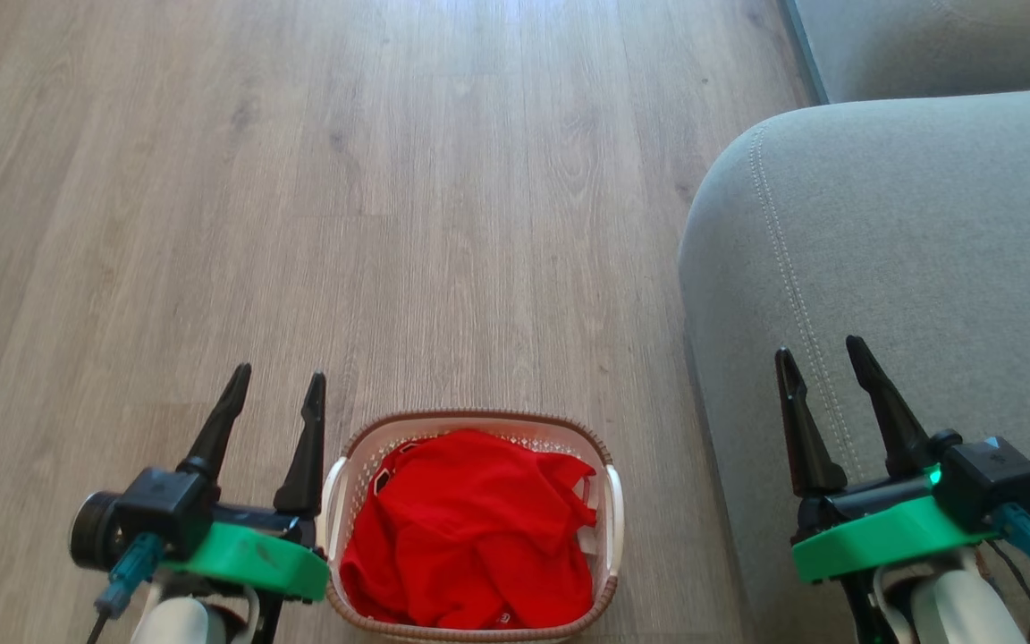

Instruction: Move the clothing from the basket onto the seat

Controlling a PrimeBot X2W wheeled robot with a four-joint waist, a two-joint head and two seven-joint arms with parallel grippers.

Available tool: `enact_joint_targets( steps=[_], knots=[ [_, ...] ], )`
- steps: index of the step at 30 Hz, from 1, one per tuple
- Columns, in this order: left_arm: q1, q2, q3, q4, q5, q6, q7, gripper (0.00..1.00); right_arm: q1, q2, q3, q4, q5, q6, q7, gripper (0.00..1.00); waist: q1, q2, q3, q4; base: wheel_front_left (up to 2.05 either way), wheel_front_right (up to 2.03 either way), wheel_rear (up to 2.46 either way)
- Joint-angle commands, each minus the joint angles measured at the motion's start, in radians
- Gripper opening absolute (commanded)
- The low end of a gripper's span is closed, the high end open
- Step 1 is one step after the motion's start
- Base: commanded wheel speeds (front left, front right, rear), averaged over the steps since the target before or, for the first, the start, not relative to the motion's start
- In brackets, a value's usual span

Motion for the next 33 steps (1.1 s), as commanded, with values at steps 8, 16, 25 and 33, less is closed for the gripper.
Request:
enact_joint_targets(
  steps=[8,16,25,33],
  knots=[
    [-0.057,0.01,0.03,-0.034,0.005,0.0,-0.012,1.0,-0.019,-0.018,0.021,-0.031,-0.005,0.008,-0.009,1.0,-0.0001,0.0,0.005,0.0,0.0,0.0,0.0],
    [-0.06,0.008,0.035,-0.027,-0.002,-0.001,-0.012,1.0,-0.021,-0.016,0.019,-0.026,-0.006,0.008,-0.009,1.0,-0.0001,0.0,0.009,-0.003,0.0,0.0,0.0],
    [-0.066,0.007,0.038,-0.022,-0.004,-0.003,-0.012,1.0,-0.026,-0.017,0.019,-0.026,-0.006,0.008,-0.009,1.0,-0.0001,0.0,0.023,-0.012,0.0,0.0,0.0],
    [-0.078,0.005,0.038,-0.016,-0.007,-0.004,-0.012,1.0,-0.039,-0.018,0.019,-0.033,-0.007,0.008,-0.009,1.0,-0.0001,0.0,0.058,-0.034,0.0,0.0,0.0]
  ],
)
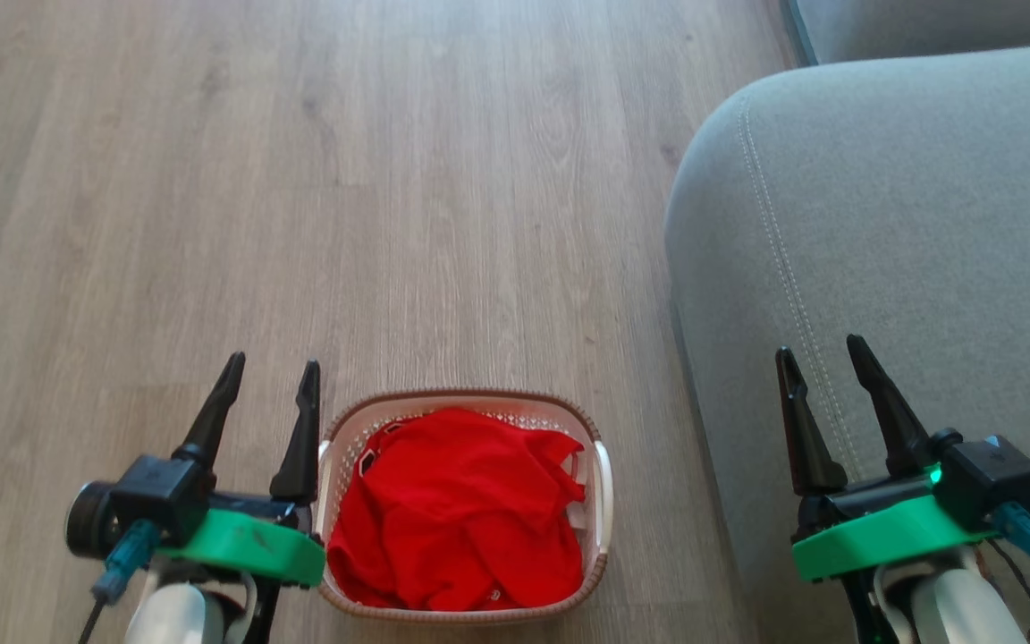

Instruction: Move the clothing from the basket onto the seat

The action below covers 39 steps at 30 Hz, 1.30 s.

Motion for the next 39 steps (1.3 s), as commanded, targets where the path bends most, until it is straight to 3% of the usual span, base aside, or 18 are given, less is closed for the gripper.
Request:
enact_joint_targets(
  steps=[1,22,39],
  knots=[
    [-0.058,0.006,0.033,-0.03,-0.006,-0.003,-0.012,1.0,-0.04,-0.017,0.021,-0.035,-0.007,0.008,-0.009,1.0,0.0,0.0,0.011,-0.008,0.0,0.0,0.0],
    [-0.163,0.028,0.016,0.022,-0.029,-0.006,-0.012,1.0,-0.135,-0.001,0.015,-0.11,-0.021,0.008,-0.009,1.0,0.0,0.0,0.207,-0.114,0.0,0.0,0.0],
    [-0.355,0.074,-0.06,0.289,-0.093,-0.006,0.013,1.0,-0.229,0.019,0.021,-0.192,0.004,0.008,-0.009,1.0,0.0,0.0,0.395,-0.183,0.0,0.0,0.0]
  ],
)
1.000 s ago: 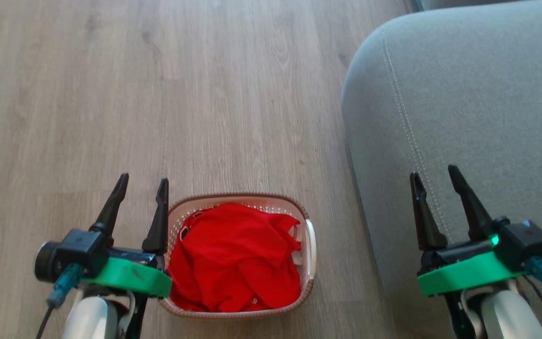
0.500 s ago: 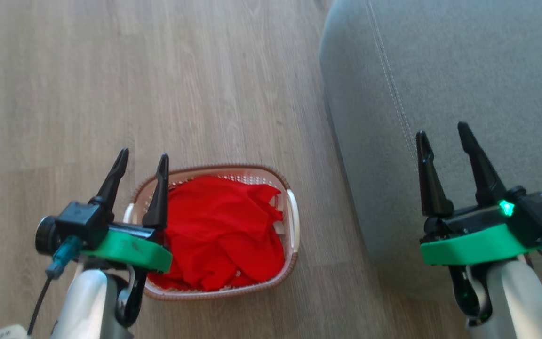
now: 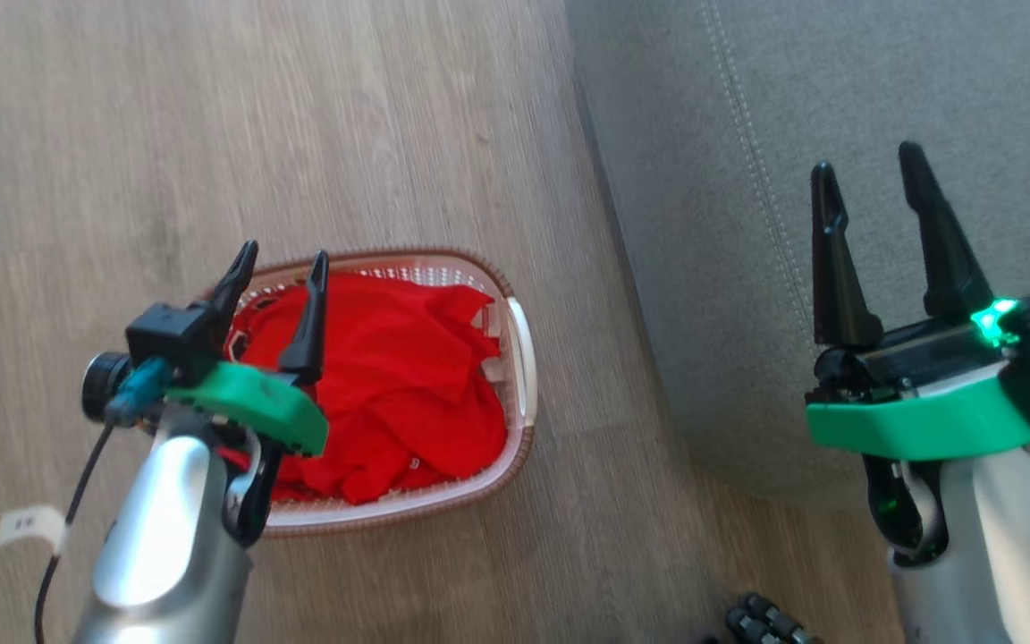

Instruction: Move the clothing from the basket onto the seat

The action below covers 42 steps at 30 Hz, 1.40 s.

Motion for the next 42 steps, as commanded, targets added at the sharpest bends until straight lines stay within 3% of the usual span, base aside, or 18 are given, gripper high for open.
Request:
enact_joint_targets(
  steps=[1,9,26,42],
  knots=[
    [-0.036,0.02,0.019,0.004,-0.012,-0.006,0.004,1.0,-0.021,0.01,0.021,-0.043,0.003,0.007,-0.006,1.0,0.0,0.0,0.032,-0.011,0.0,0.0,0.0],
    [-0.158,0.028,-0.069,0.23,-0.068,-0.006,0.089,1.0,-0.06,0.012,0.017,-0.091,-0.008,0.007,-0.006,1.0,0.0,0.0,0.112,-0.017,0.0,0.0,0.0],
    [-0.43,0.08,-0.132,0.612,-0.125,-0.006,0.216,1.0,-0.164,0.012,0.035,-0.212,0.018,0.007,-0.006,1.0,0.0,0.0,0.334,-0.088,0.0,0.0,0.0],
    [-0.582,0.102,-0.162,0.814,-0.117,0.001,0.288,1.0,-0.219,0.012,0.031,-0.342,0.054,0.007,-0.006,1.0,0.0,0.0,0.468,-0.124,0.0,0.0,0.0]
  ],
)
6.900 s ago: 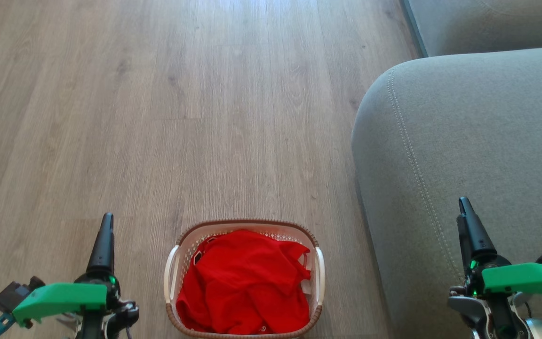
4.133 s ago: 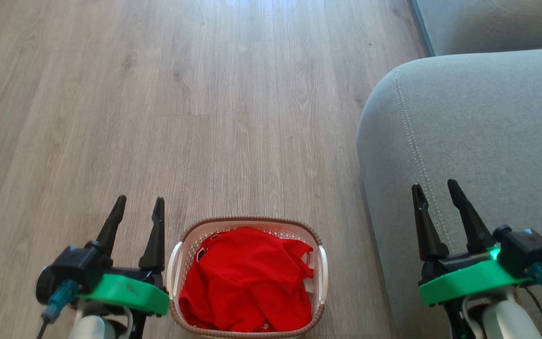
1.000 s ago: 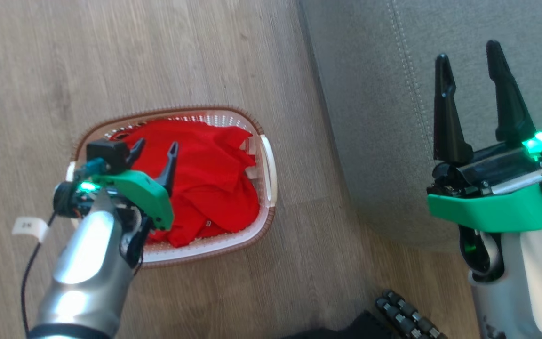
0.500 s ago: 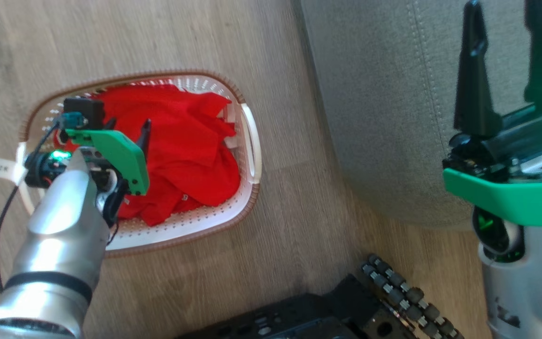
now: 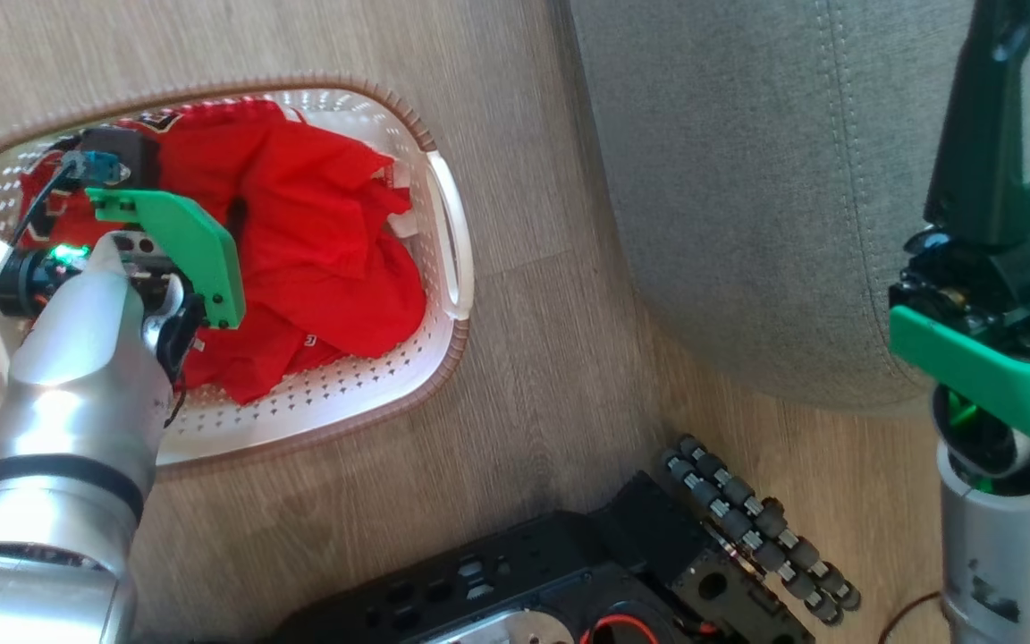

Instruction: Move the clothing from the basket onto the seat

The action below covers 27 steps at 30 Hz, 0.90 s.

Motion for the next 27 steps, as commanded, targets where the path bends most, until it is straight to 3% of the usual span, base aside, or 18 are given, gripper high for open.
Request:
enact_joint_targets(
  steps=[1,7,8,10,11,19,27],
  knots=[
    [0.019,0.03,0.009,0.001,-0.003,0.0,0.007,1.0,0.015,0.008,0.01,-0.041,0.008,0.007,-0.006,1.0,-0.0001,0.0,0.009,-0.005,0.0,0.0,0.0],
    [0.015,0.034,-0.023,0.023,0.004,-0.003,0.094,1.0,0.015,0.008,0.009,-0.052,0.006,0.007,-0.006,1.0,-0.0001,0.0,0.027,-0.008,0.0,0.0,0.0],
    [0.013,0.034,-0.025,0.024,0.002,-0.003,0.092,0.75,0.015,0.008,0.009,-0.052,0.006,0.007,-0.006,1.0,-0.0001,0.0,0.028,-0.007,0.0,0.0,0.0],
    [0.011,0.033,-0.03,0.025,-0.002,-0.004,0.085,0.13,0.014,0.008,0.007,-0.05,0.006,0.007,-0.006,1.0,-0.0001,0.0,0.027,-0.005,0.0,0.0,0.0],
    [0.011,0.032,-0.033,0.025,-0.005,-0.005,0.079,0.0,0.014,0.008,0.006,-0.049,0.006,0.007,-0.006,1.0,-0.0001,0.0,0.026,-0.005,0.0,0.0,0.0],
    [0.012,0.016,-0.054,0.022,-0.036,-0.006,0.03,0.0,0.012,0.008,0.001,-0.039,-0.001,0.007,-0.006,1.0,-0.0001,0.0,-0.002,0.009,0.0,0.0,0.0],
    [0.075,-0.023,-0.095,-0.026,-0.112,-0.007,-0.037,0.0,0.024,0.008,0.004,-0.005,-0.015,0.007,-0.006,1.0,-0.0001,0.0,-0.105,0.035,0.0,0.0,0.0]
  ],
)
